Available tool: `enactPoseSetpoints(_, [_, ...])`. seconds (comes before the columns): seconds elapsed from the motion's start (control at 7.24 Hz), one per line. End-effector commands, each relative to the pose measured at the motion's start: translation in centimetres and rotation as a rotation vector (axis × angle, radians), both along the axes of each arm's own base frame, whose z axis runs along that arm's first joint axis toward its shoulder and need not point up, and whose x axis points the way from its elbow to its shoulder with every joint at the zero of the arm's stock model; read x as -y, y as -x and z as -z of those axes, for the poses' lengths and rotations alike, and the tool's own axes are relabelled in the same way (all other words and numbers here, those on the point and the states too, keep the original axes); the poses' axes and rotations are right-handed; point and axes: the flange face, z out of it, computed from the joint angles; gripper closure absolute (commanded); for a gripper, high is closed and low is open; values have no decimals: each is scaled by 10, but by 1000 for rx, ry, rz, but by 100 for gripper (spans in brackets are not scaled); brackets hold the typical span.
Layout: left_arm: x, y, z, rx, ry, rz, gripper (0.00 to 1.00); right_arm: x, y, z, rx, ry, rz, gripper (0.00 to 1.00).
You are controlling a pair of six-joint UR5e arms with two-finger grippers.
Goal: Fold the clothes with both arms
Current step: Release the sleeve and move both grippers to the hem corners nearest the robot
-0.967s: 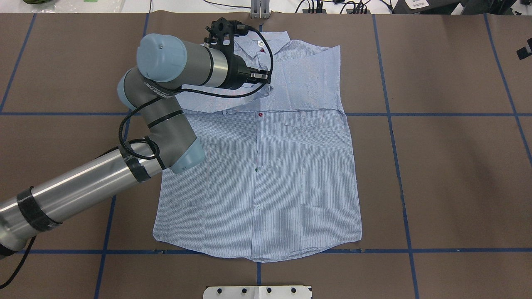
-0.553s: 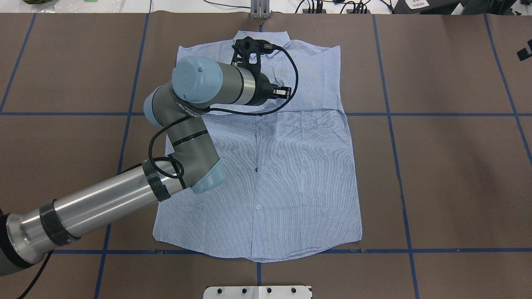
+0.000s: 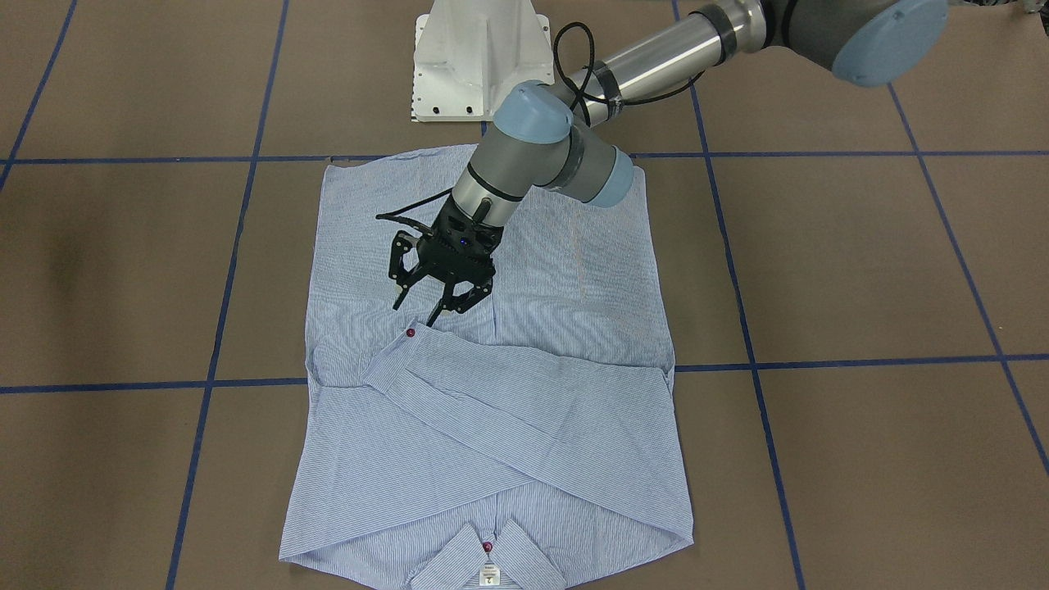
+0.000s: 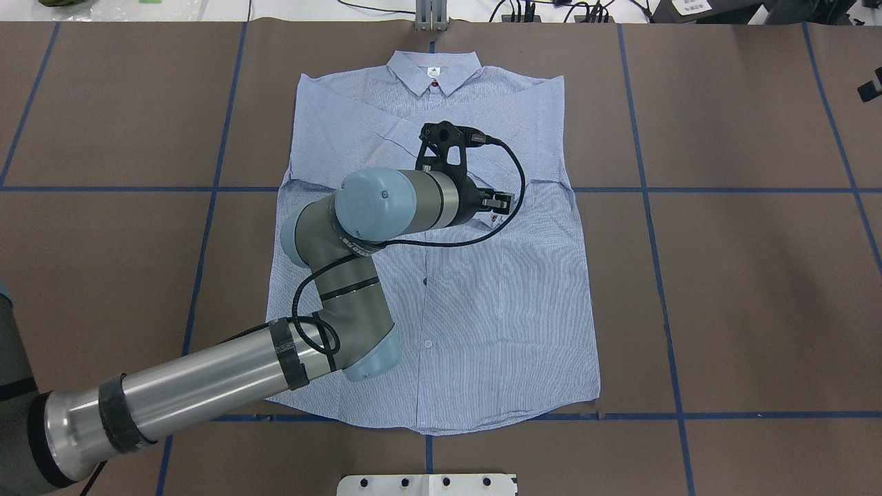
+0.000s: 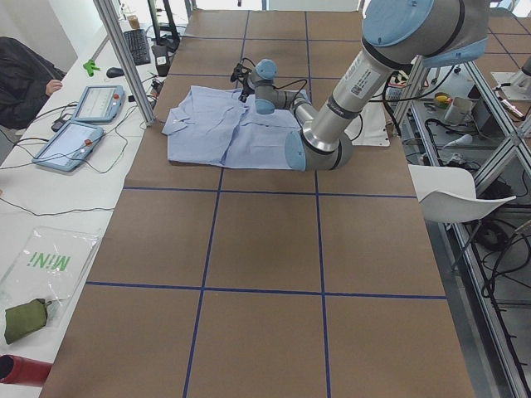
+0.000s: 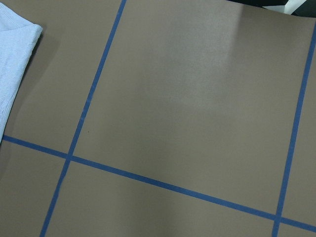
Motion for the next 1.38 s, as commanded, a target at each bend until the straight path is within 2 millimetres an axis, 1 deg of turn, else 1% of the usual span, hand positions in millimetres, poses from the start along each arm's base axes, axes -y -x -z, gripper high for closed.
enactPoseSetpoints(0.0, [-14, 3, 14, 64, -75, -36, 0, -7, 0, 18, 19, 15, -45, 0])
enactPoseSetpoints(0.14, [-20, 15, 13, 97, -75, -80, 0, -21, 9, 32, 39, 37, -72, 0])
enactPoseSetpoints(0.28, [-30, 39, 5, 135, -77, -85, 0, -44, 30, 46, 61, 58, -83, 0])
enactPoseSetpoints(0.41, [-45, 72, 2, 181, -99, -95, 0, -67, 56, 63, 88, 75, -110, 0])
enactPoseSetpoints(0.55, [-60, 109, -17, 207, -113, -97, 0, -85, 89, 69, 111, 84, -136, 0])
enactPoseSetpoints(0.69, [-75, 139, -43, 221, -122, -100, 0, -103, 122, 69, 153, 100, -175, 0])
enactPoseSetpoints(0.83, [-82, 162, -66, 237, -115, -95, 0, -132, 145, 62, 200, 98, -197, 0])
enactPoseSetpoints(0.97, [-92, 183, -89, 254, -103, -93, 0, -167, 167, 62, 246, 105, -220, 0])
enactPoseSetpoints(1.11, [-105, 210, -109, 262, -84, -87, 0, -199, 198, 69, 243, 128, -244, 0])
enactPoseSetpoints(1.24, [-121, 239, -142, 290, -39, -86, 0, -230, 241, 74, 233, 151, -287, 0])
